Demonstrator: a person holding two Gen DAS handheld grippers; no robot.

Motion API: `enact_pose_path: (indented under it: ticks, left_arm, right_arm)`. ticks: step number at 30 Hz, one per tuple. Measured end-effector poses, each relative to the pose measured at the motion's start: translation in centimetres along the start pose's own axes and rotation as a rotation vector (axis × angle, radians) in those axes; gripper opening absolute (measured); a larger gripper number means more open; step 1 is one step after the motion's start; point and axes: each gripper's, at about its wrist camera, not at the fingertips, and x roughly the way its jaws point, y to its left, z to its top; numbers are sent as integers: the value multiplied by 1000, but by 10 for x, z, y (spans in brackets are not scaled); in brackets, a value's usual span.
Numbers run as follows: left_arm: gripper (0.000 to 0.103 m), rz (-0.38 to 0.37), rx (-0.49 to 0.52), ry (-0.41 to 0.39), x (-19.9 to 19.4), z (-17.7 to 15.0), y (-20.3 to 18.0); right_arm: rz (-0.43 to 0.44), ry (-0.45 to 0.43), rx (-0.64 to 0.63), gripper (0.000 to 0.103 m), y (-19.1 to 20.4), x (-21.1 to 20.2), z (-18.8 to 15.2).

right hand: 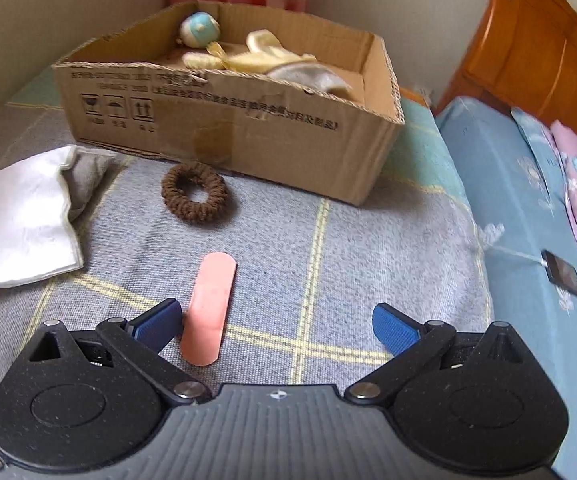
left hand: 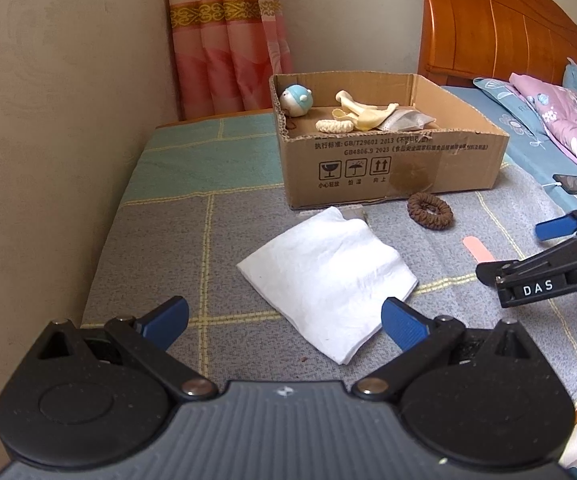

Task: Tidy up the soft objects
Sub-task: 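Grasp the pink strip with the right tool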

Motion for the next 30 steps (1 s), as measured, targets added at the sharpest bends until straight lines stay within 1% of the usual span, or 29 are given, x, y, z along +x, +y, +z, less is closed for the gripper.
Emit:
enact_pose_path:
  ticks: [1, 4, 5, 7, 11, 13, 14, 16, 20, 24, 25, 30]
  left_arm:
    - [102, -4, 1, 1, 1, 0, -1]
    - [102, -18, 6, 6, 4, 2, -3]
    - [102, -21, 10, 8, 5, 3, -4]
    - [102, -30, 23, 10, 8, 4, -8]
    - [102, -41, 47, 19, 12, 8, -16]
    - [102, -46, 56, 22, 14, 9, -20]
    - [102, -48, 60, 24, 15, 10, -22]
    - [102, -48, 65, 27, 17, 11, -25]
    - [102, -55, 77, 31, 20, 15, -30]
    - [102, -63, 88, 26, 20, 18, -36]
    - [102, -66, 91, 26, 20, 18, -37]
    - [102, -71, 104, 31, 22, 19, -42]
  right_arm:
    - [22, -13, 4, 91, -1, -2, -3]
    - [70, -33, 24, 78, -2, -6, -6]
    - [79, -39, 32, 76, -2, -7, -7]
    - [101, -53, 46, 66, -1, -10, -10]
    - [119, -77, 42, 58, 4, -13, -10]
    - [122, -87, 38, 49, 5, -13, -11]
    - [124, -91, 34, 48, 4, -13, -10]
    - [129, -95, 35, 40, 3, -12, -10]
    - [136, -100, 27, 39, 1, -12, -11]
    - [137, -106, 17, 24, 2, -14, -13]
    - [141, -107, 14, 22, 2, -14, -13]
    - [147, -109, 9, 22, 1, -15, -14]
